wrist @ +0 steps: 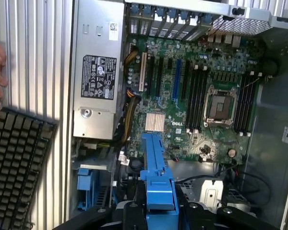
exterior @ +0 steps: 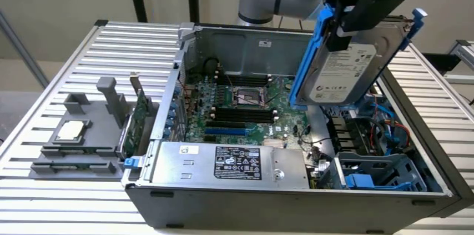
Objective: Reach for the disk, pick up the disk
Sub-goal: 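Pick up the disk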
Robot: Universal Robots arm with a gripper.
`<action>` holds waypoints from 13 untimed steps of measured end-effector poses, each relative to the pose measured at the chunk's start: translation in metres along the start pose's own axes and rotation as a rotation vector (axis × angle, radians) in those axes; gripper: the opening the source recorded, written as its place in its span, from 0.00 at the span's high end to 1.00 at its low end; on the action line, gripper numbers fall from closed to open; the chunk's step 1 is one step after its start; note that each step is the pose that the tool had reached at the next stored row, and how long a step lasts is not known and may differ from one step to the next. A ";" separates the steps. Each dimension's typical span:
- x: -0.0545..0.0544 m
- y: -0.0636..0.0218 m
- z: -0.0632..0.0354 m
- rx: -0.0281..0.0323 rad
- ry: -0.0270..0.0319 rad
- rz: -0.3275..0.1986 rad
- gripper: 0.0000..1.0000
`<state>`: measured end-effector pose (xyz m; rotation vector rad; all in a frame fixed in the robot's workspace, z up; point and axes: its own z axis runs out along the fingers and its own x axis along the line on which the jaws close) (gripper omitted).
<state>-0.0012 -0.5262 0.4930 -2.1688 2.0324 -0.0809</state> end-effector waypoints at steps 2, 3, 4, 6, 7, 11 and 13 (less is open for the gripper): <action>0.003 -0.0079 0.0017 0.0012 0.0000 0.000 0.67; 0.005 -0.0118 0.0025 0.0017 0.0001 0.000 0.67; 0.007 -0.0157 0.0033 0.0022 -0.0001 0.000 0.67; 0.011 -0.0229 0.0041 0.0024 0.0000 0.000 0.67; 0.014 -0.0261 0.0045 0.0025 -0.0002 0.000 0.67; 0.024 -0.0361 0.0053 0.0025 -0.0004 0.000 0.67; 0.030 -0.0402 0.0050 0.0024 -0.0003 0.000 0.67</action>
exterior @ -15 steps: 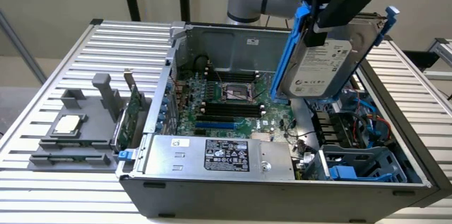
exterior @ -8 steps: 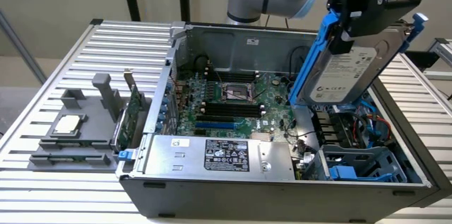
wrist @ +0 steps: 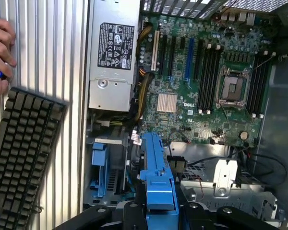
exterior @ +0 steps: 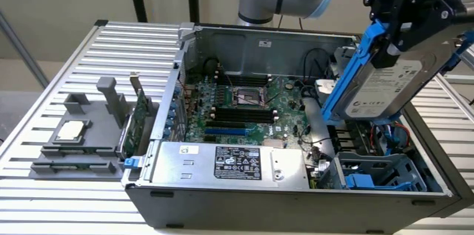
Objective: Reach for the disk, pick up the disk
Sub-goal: 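Pick up the disk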
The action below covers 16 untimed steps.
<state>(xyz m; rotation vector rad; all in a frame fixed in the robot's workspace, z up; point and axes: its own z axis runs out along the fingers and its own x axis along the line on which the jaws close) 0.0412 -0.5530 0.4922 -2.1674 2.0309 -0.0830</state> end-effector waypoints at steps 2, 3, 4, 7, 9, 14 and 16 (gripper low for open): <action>0.006 -0.0039 -0.0013 0.0000 0.0000 0.000 0.67; 0.008 -0.0057 -0.0022 0.0000 0.0000 0.000 0.67; 0.011 -0.0076 -0.0031 0.0000 0.0000 0.000 0.67; 0.018 -0.0127 -0.0052 0.0001 -0.0008 0.000 0.67; 0.023 -0.0145 -0.0055 0.0002 -0.0020 0.000 0.67; 0.035 -0.0185 -0.0053 0.0004 -0.0046 0.001 0.67; 0.039 -0.0198 -0.0043 0.0012 -0.0057 0.001 0.67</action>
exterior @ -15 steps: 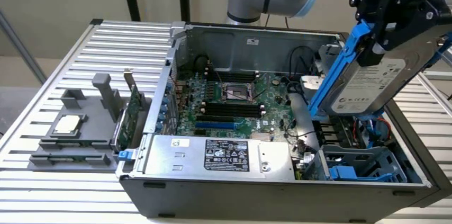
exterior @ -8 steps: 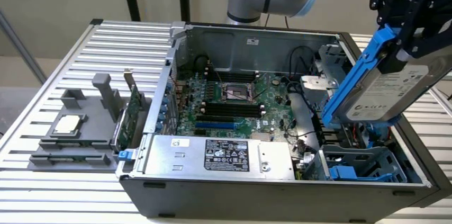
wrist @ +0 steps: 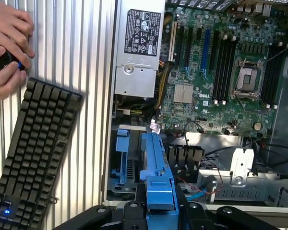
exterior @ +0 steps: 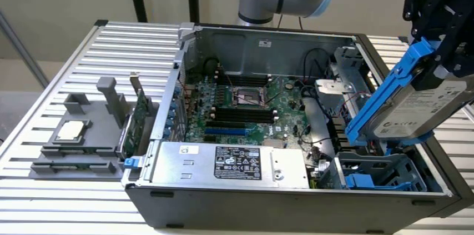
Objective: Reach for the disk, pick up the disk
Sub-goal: 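Pick up the disk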
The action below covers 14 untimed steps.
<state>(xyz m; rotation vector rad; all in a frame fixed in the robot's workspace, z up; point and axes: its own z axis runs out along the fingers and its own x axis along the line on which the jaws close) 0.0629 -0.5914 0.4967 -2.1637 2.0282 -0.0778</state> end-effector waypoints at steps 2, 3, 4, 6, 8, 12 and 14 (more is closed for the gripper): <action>0.003 0.0000 0.0019 0.0030 -0.0011 0.001 0.67; 0.005 0.0001 0.0031 0.0047 -0.0011 0.003 0.67; 0.006 0.0002 0.0043 0.0062 -0.0008 0.005 0.67; 0.008 0.0005 0.0067 0.0094 -0.0002 0.009 0.67; 0.010 0.0007 0.0092 0.0124 0.0002 0.015 0.67; 0.013 -0.0003 0.0132 0.0155 -0.0007 0.023 0.67; 0.013 -0.0005 0.0133 0.0156 -0.0012 0.024 0.67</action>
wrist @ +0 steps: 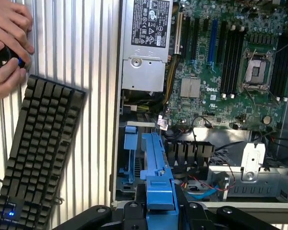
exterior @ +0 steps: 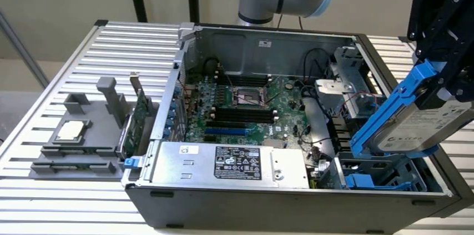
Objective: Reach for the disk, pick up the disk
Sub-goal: 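Pick up the disk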
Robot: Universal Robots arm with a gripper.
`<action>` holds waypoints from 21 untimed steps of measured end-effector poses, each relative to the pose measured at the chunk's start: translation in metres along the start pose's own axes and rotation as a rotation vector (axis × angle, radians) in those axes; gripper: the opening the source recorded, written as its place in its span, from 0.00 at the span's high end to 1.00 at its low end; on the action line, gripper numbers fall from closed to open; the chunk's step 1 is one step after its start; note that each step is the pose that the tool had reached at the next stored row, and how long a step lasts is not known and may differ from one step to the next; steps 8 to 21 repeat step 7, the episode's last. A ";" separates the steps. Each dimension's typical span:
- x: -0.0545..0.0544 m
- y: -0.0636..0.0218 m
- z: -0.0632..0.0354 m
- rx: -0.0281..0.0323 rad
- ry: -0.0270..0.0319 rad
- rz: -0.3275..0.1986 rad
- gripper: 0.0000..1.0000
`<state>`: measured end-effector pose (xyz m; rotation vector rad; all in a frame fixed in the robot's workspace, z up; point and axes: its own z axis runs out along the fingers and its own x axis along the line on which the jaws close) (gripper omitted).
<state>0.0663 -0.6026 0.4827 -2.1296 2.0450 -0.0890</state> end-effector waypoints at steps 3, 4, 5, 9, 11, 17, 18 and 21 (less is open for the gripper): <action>0.000 0.0000 0.0001 0.0001 -0.0002 0.000 0.67; 0.000 0.0000 0.0001 0.0000 -0.0001 0.000 0.67; 0.000 0.0000 0.0001 0.0000 -0.0001 0.000 0.67; 0.000 0.0000 0.0001 0.0000 -0.0001 0.000 0.67; 0.000 0.0000 0.0001 0.0000 -0.0001 0.000 0.67; 0.000 0.0000 0.0001 0.0000 -0.0001 0.000 0.67; 0.000 0.0000 0.0001 0.0000 -0.0001 0.000 0.67; 0.000 0.0000 0.0001 0.0000 -0.0001 0.000 0.67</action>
